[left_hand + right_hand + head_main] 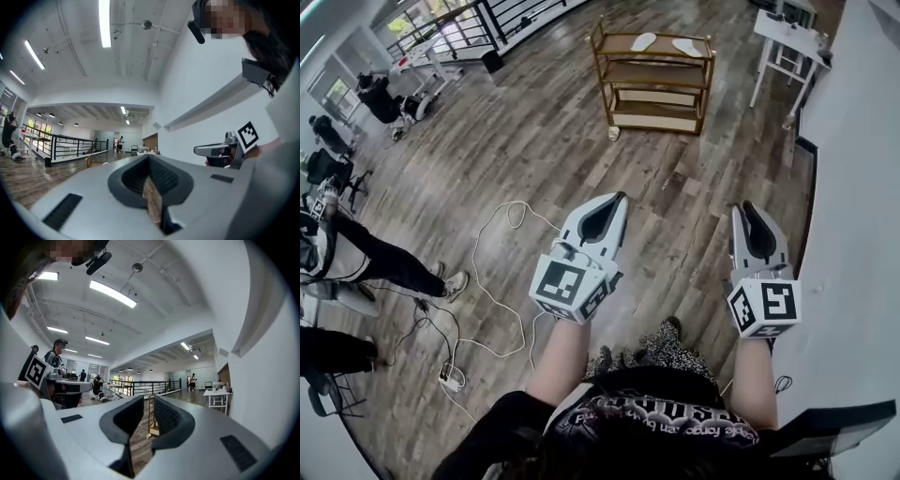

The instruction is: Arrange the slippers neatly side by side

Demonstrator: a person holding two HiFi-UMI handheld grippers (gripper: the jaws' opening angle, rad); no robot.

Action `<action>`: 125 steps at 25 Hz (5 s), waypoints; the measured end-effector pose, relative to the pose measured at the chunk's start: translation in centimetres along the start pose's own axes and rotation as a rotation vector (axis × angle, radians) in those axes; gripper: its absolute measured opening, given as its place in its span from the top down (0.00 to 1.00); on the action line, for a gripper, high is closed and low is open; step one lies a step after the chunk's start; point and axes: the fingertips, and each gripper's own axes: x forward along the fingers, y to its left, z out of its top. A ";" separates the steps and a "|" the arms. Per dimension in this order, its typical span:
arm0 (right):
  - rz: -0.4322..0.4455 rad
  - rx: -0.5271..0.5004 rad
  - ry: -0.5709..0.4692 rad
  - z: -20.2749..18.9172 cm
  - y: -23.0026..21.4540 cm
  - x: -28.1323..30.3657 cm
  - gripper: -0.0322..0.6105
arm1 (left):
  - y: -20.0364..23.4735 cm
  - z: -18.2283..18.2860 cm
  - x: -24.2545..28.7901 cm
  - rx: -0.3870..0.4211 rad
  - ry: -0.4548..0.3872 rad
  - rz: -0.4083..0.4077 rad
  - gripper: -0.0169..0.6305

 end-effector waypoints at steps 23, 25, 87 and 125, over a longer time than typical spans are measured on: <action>0.044 -0.019 0.036 -2.7 -14.5 30.8 0.95 | 17.4 -3.9 27.0 -0.064 0.032 0.105 0.98; 0.056 -0.035 0.018 -2.8 -14.7 33.9 0.95 | 19.6 -4.4 29.7 -0.051 0.034 0.082 0.98; 0.126 -0.039 0.096 -8.8 -35.1 103.3 0.94 | 58.8 -15.6 92.7 -0.007 0.185 -0.186 0.98; 0.161 0.029 0.297 -17.8 -41.5 116.5 0.94 | 65.4 -39.2 102.7 -0.303 0.819 -0.155 0.61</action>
